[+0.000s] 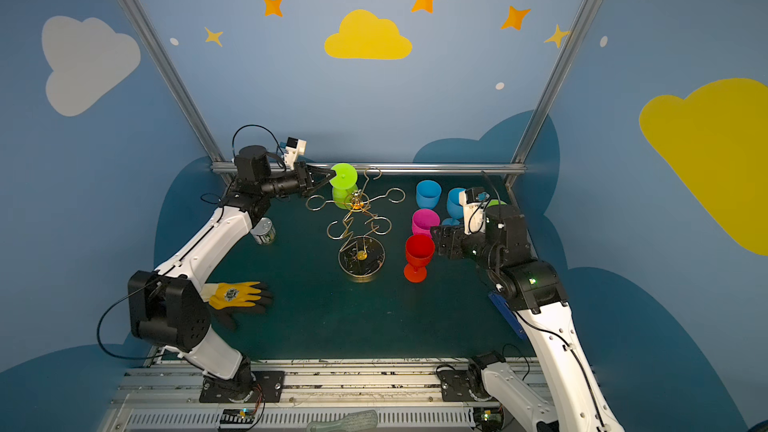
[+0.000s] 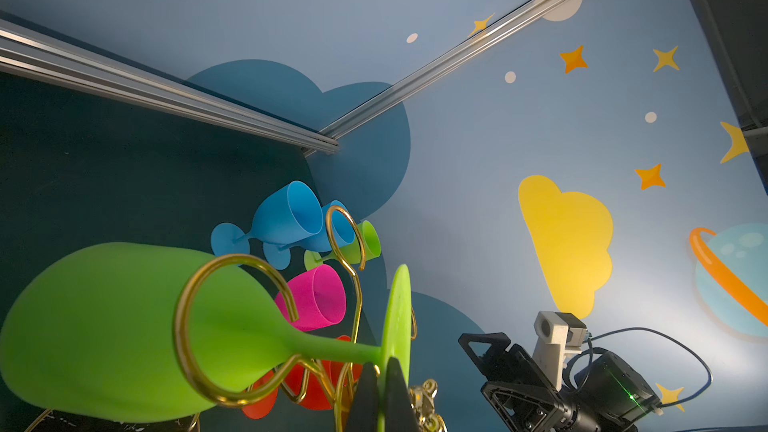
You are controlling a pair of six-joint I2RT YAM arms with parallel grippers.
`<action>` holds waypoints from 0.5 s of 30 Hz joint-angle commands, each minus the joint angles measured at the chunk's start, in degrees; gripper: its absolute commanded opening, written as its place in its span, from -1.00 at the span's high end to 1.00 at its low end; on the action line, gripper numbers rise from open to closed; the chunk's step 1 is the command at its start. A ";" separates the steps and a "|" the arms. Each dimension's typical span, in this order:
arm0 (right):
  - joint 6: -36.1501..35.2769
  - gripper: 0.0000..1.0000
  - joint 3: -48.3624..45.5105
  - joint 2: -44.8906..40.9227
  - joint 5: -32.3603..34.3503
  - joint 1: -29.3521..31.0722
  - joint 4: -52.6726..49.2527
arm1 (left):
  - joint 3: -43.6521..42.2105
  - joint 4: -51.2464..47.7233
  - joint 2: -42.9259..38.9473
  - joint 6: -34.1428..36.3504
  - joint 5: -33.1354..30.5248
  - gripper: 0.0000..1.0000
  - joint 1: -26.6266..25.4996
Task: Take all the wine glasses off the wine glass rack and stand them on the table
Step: 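Pull the lime-green glass up off the rack arm with the left gripper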
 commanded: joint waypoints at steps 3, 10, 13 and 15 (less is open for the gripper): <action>0.15 -0.63 -0.52 -1.24 0.16 -0.24 0.49 | 3.19 -0.33 1.52 0.92 0.19 0.94 -0.99; -0.21 -0.63 -0.54 -1.29 0.44 -0.28 0.49 | 6.63 -0.45 4.86 0.99 -1.00 0.94 -1.05; -0.42 -0.64 -0.65 -1.19 0.61 -0.33 0.66 | 8.65 0.18 6.53 0.44 -1.29 0.94 -1.10; -0.54 -0.63 -0.61 -1.12 0.62 -0.42 0.84 | 10.29 0.33 7.58 0.15 -1.89 0.94 -0.95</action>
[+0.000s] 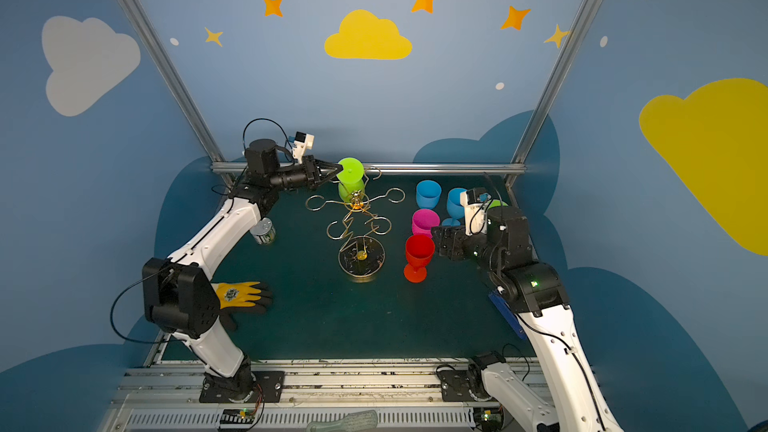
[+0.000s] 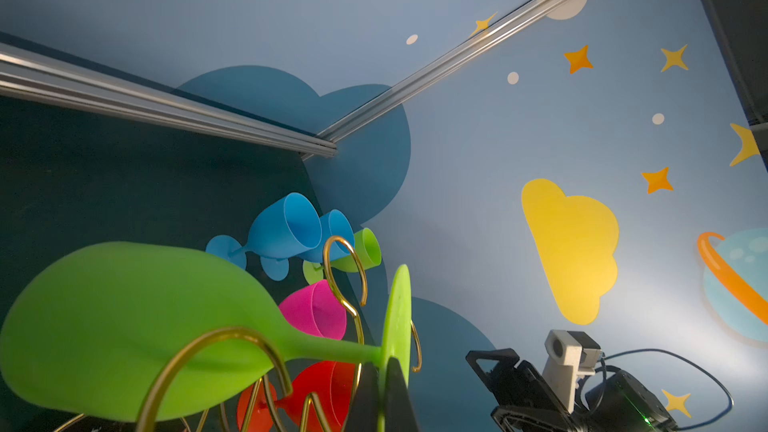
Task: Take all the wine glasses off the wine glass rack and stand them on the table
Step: 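Pull the lime-green glass up off the rack arm with the left gripper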
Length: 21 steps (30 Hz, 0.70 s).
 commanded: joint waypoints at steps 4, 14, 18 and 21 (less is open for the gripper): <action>-0.77 -0.63 -0.28 -0.26 0.82 -0.31 0.99 | 5.91 1.57 2.75 -1.86 -2.08 0.94 1.24; -4.23 -0.63 2.55 1.15 0.92 -0.35 3.47 | 5.33 15.77 1.20 -15.90 -1.40 0.94 8.32; -5.53 -0.63 3.70 1.56 -0.63 -0.35 7.08 | 0.41 23.49 -2.85 -23.54 -0.60 0.94 11.91; -5.95 -0.64 3.61 2.23 -4.73 -0.32 11.71 | -1.66 27.36 -6.49 -27.46 0.39 0.94 13.88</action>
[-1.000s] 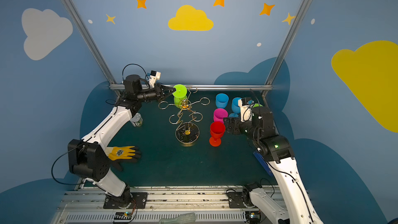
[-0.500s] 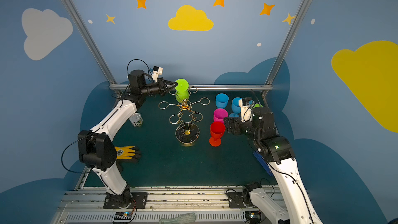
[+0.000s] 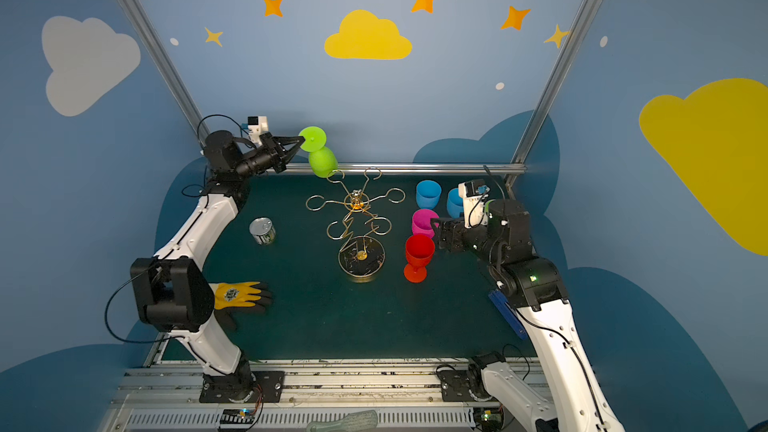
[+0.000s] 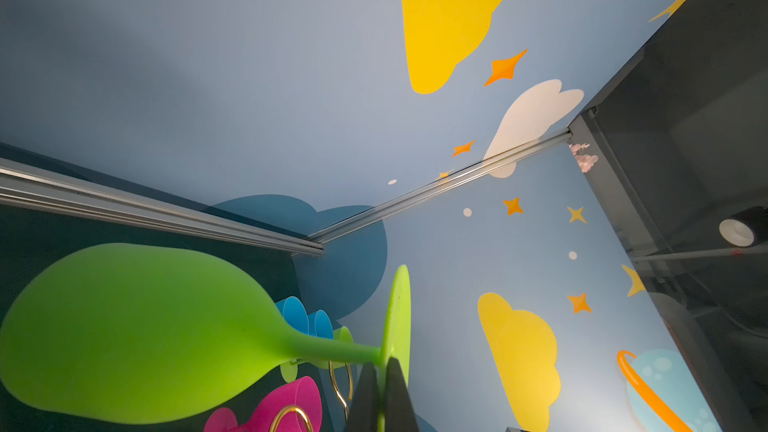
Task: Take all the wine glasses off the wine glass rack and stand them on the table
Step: 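Pull the lime-green glass up off the rack arm with the left gripper, then carry the lime-green glass toward the right gripper while the right arm reaches in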
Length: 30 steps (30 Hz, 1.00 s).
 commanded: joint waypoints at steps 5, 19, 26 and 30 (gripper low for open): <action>-2.94 -0.63 3.73 3.42 -9.02 1.23 11.96 | -2.21 9.78 -11.62 -8.07 2.33 0.94 4.12; -12.94 -0.64 7.91 10.72 -10.47 14.91 29.62 | -1.33 10.15 -21.06 -13.47 5.93 0.94 1.18; -18.24 -0.71 7.68 13.97 -13.90 18.53 41.04 | -4.47 9.75 -24.02 -13.58 5.05 0.94 -5.66; -20.85 -0.75 8.02 16.04 -14.30 19.46 45.74 | -5.49 9.49 -24.29 -14.09 5.14 0.94 -8.57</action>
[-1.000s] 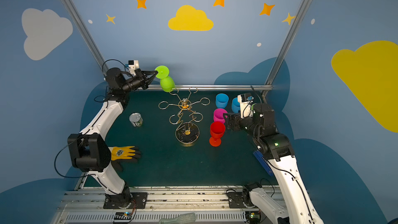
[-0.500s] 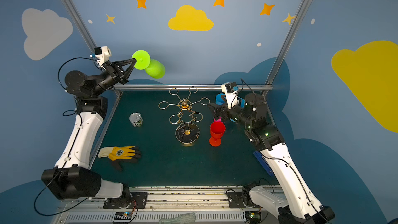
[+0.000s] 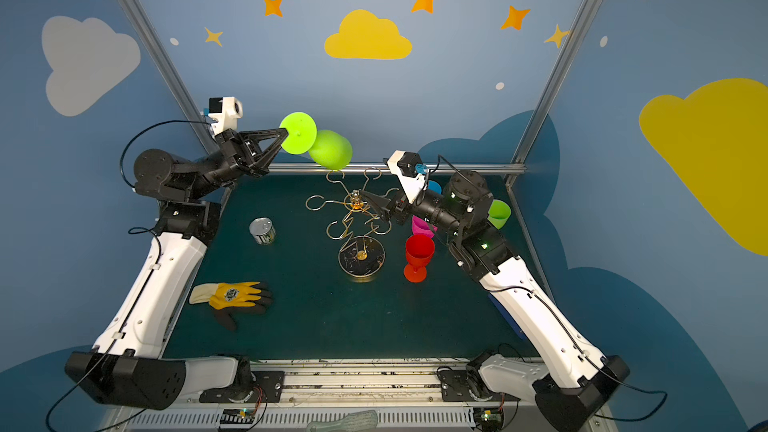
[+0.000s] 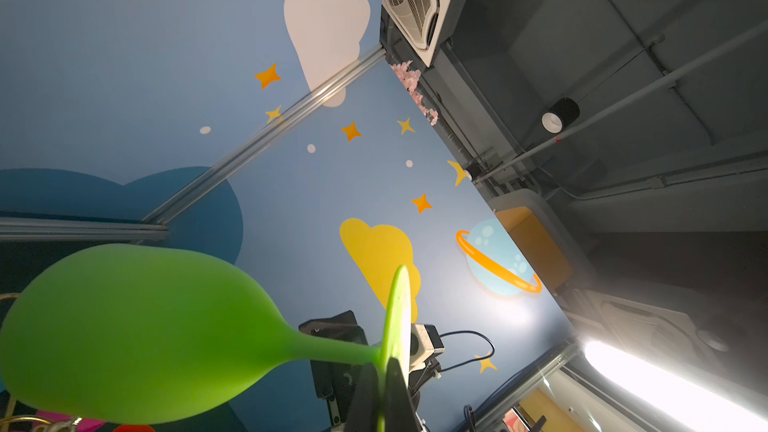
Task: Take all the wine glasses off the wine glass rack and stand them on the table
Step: 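Carry the lime-green glass toward the right gripper while the right arm reaches in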
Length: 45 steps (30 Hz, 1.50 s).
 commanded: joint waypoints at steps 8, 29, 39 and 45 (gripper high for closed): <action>-6.30 -0.77 4.70 5.55 -2.41 0.83 7.03 | -1.92 1.16 -0.56 -1.28 0.58 0.94 -5.77; -4.15 -0.52 9.11 13.04 -3.85 1.26 2.84 | -1.52 7.00 1.15 -5.69 0.41 0.94 -9.05; 0.27 -0.02 8.16 8.39 3.73 1.61 -4.29 | -2.03 4.05 1.73 0.49 -0.04 0.08 -9.10; 3.44 0.11 8.95 1.88 10.88 1.30 -18.63 | -0.54 -13.53 -0.91 25.86 -3.00 -0.30 -9.09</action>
